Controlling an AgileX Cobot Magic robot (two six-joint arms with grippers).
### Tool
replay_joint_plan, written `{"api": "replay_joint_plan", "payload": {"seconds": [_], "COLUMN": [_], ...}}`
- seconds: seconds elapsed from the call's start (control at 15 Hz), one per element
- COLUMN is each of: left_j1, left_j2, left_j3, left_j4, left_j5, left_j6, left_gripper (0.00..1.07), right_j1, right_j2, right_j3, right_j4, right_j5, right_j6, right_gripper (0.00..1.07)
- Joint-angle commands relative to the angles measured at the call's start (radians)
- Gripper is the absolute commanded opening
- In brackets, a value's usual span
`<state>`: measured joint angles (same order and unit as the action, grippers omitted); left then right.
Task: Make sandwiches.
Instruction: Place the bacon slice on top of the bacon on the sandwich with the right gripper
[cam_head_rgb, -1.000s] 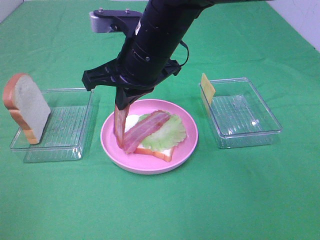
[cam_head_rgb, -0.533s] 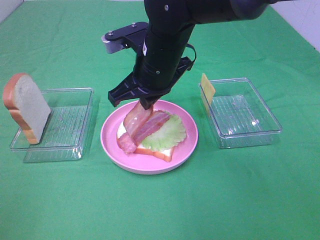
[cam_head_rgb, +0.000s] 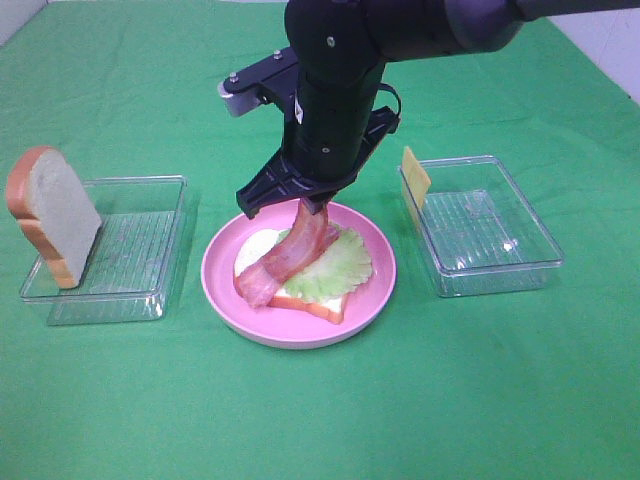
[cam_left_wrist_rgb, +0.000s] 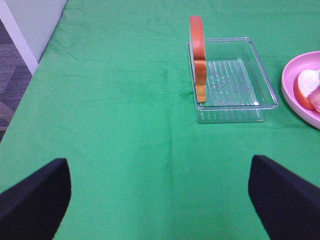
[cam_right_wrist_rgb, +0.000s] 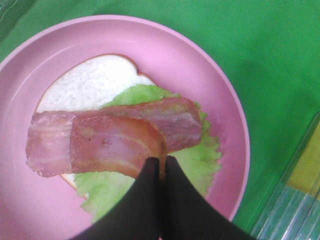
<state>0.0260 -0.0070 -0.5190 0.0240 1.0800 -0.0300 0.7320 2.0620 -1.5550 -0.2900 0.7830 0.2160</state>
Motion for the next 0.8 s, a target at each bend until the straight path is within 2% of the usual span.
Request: {"api": "replay_joint_plan", "payload": {"seconds": [0.07, 0.47, 0.53, 0.6, 0.67, 0.73, 0.8], "left_j1": [0.001, 0.001, 0.001, 0.001, 0.001, 0.001, 0.001], "left_j2": [-0.012, -0.012, -0.012, -0.012, -0.012, -0.012, -0.012], "left_j3": [0.001, 0.001, 0.001, 0.001, 0.001, 0.001, 0.001], "left_j4": [0.003, 0.003, 0.003, 0.003, 0.003, 0.003, 0.003], "left_j5": [-0.003, -0.003, -0.003, -0.003, -0.003, -0.003, -0.003], "left_j6": [0.0, 0.0, 0.0, 0.0, 0.0, 0.0, 0.0], "left_gripper": [0.89, 0.89, 0.89, 0.89, 0.89, 0.89, 0.89], "right_j1": [0.001, 0.001, 0.001, 0.001, 0.001, 0.002, 0.002], "right_j2": [0.025, 0.04, 0.04, 0.04, 0.04, 0.04, 0.039], "right_j3": [0.003, 0.003, 0.003, 0.003, 0.003, 0.003, 0.002], "right_j4": [-0.009, -0.023, -0.023, -0.028, -0.051, -0.084, -0.096], "right_j5": [0.026, 0.043, 0.043, 0.047, 0.052, 0.067, 0.084], "right_j6": [-0.004, 0.004, 0.004, 0.004, -0.004, -0.004, -0.004], "right_gripper": [0.0, 0.02, 0.17, 0.4, 0.71, 0.97, 0.97]}}
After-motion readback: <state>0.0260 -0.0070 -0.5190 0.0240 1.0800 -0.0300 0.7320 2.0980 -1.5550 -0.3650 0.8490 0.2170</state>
